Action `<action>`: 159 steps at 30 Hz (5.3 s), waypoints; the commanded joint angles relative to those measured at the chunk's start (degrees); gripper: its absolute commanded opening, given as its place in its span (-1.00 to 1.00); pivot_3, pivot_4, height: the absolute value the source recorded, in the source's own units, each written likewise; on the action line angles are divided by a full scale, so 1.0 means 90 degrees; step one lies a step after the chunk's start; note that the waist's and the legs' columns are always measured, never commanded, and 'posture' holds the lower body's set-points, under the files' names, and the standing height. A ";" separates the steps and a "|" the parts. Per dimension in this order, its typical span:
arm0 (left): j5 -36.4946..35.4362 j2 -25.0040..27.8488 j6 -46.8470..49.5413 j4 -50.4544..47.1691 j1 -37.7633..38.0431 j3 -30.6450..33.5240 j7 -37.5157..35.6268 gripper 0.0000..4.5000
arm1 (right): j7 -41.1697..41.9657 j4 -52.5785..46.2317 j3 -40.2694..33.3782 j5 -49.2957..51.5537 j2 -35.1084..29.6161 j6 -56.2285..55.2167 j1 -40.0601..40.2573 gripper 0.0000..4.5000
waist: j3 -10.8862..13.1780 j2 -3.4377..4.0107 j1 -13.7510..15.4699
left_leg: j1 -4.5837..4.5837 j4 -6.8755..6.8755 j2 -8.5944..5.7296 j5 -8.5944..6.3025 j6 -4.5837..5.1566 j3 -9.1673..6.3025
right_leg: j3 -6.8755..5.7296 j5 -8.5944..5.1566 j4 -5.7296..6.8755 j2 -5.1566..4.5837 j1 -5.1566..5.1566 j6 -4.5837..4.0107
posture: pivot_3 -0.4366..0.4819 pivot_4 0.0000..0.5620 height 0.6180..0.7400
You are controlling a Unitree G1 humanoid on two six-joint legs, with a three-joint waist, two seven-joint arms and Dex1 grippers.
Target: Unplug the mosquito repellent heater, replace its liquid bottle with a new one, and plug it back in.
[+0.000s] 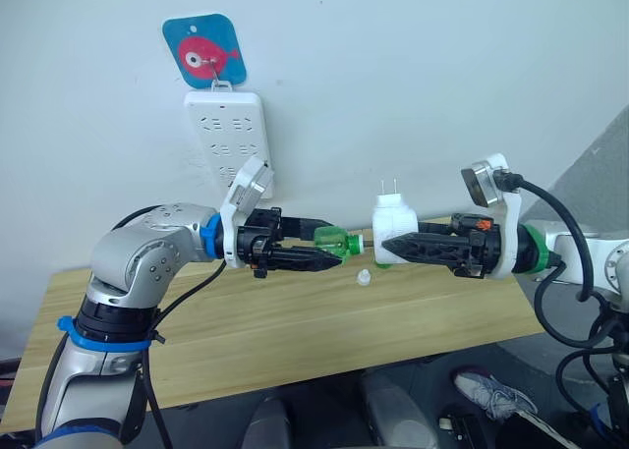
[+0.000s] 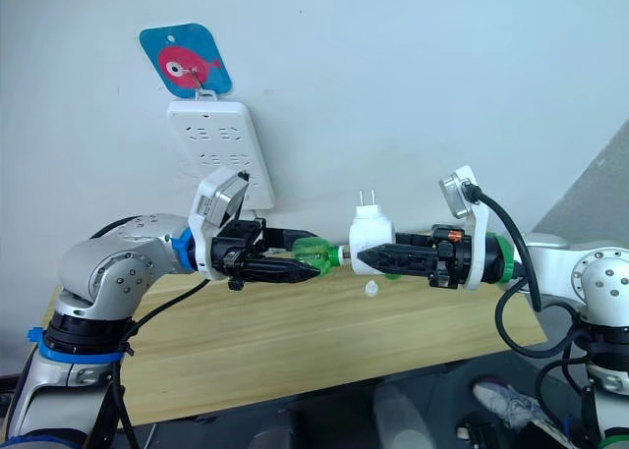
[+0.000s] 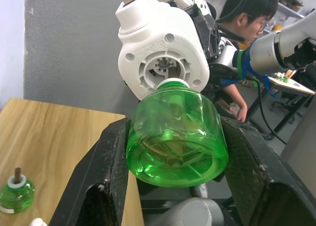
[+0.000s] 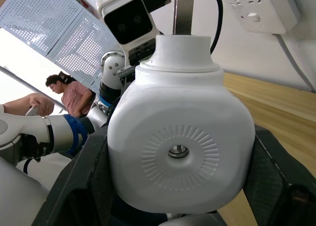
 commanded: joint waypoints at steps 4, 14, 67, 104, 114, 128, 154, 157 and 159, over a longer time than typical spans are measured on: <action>-0.0178 -0.0154 0.0024 -0.0034 -0.0260 0.0134 0.0050 0.03 | 0.0149 -0.0257 0.0041 0.0034 0.0003 0.0076 -0.0040 0.33 | 0.0000 0.0000 -0.0002 | 0.0000 0.0000 0.0000 0.0000 0.0000 0.0000 | 0.0000 0.0000 0.0000 0.0000 0.0000 0.0000 | -0.47 -0.58 0.94; -0.0306 0.0005 0.0250 -0.0001 -0.0362 0.0227 -0.0158 0.03 | 0.0341 -0.0278 0.0013 -0.0116 -0.0101 0.0188 0.0085 0.33 | 0.0000 0.0000 -0.0002 | 0.0000 0.0000 0.0000 0.0000 0.0000 0.0000 | -0.0001 0.0000 0.0000 0.0000 0.0000 0.0001 | -0.46 -0.57 0.94; 0.0200 -0.0309 -0.0228 -0.0178 -0.0239 0.0045 0.0145 0.03 | -0.0062 -0.0441 0.0124 -0.0291 0.0202 -0.0027 -0.0143 0.33 | -0.0004 -0.0001 0.0001 | 0.0000 -0.0001 0.0000 0.0000 0.0000 -0.0001 | -0.0001 0.0000 0.0000 0.0000 0.0000 0.0000 | -0.45 -0.62 0.94; 0.0374 -0.0925 -0.0568 -0.0196 -0.0111 -0.0156 0.0202 0.03 | -0.1048 -0.0238 0.0664 0.0740 -0.0431 0.0491 -0.0531 1.00 | -0.0018 -0.0002 -0.0001 | -0.0001 0.0000 0.0000 0.0000 0.0000 -0.0001 | 0.0001 0.0001 0.0000 0.0000 0.0000 -0.0001 | -0.47 -0.60 0.94; 0.0389 -0.1004 -0.0644 -0.0088 -0.0050 -0.0100 0.0339 0.03 | -0.1006 -0.0266 0.0592 0.1064 -0.0704 0.0414 -0.0547 1.00 | -0.0018 -0.0002 0.0001 | -0.0001 0.0000 0.0000 0.0000 0.0000 -0.0001 | 0.0000 0.0000 -0.0001 0.0000 0.0001 0.0000 | -0.47 -0.60 0.94; 0.0309 -0.1223 -0.0789 0.0261 -0.0149 0.0079 0.0724 0.03 | 0.0466 -0.1834 -0.0127 -0.0311 -0.1442 0.0099 0.0263 1.00 | -0.0091 -0.0004 0.0000 | -0.0001 -0.0001 0.0000 0.0000 0.0000 -0.0001 | -0.0003 -0.0001 -0.0004 0.0001 0.0000 0.0002 | -0.52 -0.68 0.94; -0.0467 -0.0608 0.0485 0.0447 -0.0537 0.0218 0.0172 0.03 | 0.2130 -0.0971 0.1013 -0.5240 -0.0271 -0.2024 0.0264 -1.00 | -0.0168 0.0004 -0.0088 | 0.0005 0.0000 -0.0001 0.0000 -0.0001 -0.0002 | -0.0002 -0.0001 0.0000 0.0001 0.0005 0.0001 | -0.56 -0.68 0.94; -0.0451 -0.0625 0.0455 0.0439 -0.0519 0.0248 0.0245 0.03 | 0.2199 -0.1118 0.0856 -0.4888 -0.0159 -0.1721 0.0202 -1.00 | -0.0168 0.0004 -0.0071 | 0.0005 0.0001 -0.0001 0.0000 -0.0001 -0.0005 | -0.0005 0.0014 0.0000 -0.0001 0.0006 -0.0024 | -0.56 -0.68 0.94; -0.0400 -0.0638 0.0381 0.0439 -0.0485 0.0256 0.0292 0.03 | 0.2134 -0.1285 0.0636 -0.4413 -0.0067 -0.1418 0.0144 -1.00 | -0.0168 0.0004 -0.0065 | 0.0005 0.0001 -0.0001 0.0000 -0.0001 -0.0007 | -0.0006 0.0014 0.0001 -0.0001 0.0007 -0.0025 | -0.53 -0.67 0.94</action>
